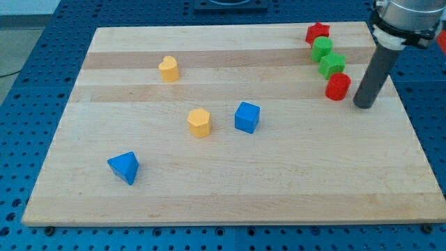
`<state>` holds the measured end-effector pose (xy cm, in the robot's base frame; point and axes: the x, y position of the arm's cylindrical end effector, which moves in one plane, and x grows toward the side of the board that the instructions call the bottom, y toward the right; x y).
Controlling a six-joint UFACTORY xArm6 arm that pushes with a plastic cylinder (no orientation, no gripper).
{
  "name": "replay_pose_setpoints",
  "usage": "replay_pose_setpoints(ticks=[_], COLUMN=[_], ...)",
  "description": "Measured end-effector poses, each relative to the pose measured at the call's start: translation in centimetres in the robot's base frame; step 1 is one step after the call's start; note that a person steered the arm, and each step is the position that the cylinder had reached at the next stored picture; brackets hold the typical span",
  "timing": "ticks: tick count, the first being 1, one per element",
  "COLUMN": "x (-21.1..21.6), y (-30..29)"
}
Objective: Slightly move the red circle diagonal to the blue cube
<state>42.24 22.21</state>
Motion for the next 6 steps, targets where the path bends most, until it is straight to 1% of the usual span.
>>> replay_pose_setpoints(ticks=[2, 4, 5, 6], x=[-1.0, -1.0, -1.0, -1.0], y=[-2.1, -3.2, -2.3, 1.8])
